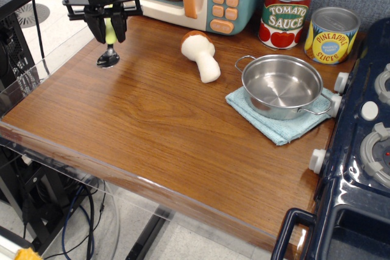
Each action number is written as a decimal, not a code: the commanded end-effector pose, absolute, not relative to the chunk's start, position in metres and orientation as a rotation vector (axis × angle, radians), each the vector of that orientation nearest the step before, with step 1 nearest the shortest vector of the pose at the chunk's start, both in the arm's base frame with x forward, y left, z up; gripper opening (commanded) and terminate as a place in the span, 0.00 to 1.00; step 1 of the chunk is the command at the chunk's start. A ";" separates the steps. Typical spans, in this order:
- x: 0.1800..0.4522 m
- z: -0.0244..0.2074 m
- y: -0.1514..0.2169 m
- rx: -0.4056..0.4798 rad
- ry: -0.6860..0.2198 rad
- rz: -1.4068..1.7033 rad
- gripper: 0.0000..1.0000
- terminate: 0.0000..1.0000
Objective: Move the spoon from the bottom left of the table towards the top left of the table.
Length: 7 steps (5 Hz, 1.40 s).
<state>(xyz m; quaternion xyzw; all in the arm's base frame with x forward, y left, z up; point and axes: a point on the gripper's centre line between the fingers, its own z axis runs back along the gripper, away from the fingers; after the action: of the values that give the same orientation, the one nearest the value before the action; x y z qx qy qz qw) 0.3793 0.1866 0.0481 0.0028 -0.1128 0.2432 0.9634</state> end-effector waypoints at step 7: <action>0.384 0.066 0.189 0.044 -0.240 0.588 1.00 0.00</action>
<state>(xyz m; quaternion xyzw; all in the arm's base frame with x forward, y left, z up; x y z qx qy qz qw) 0.3819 0.1880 0.0313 0.0151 -0.0759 0.2872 0.9547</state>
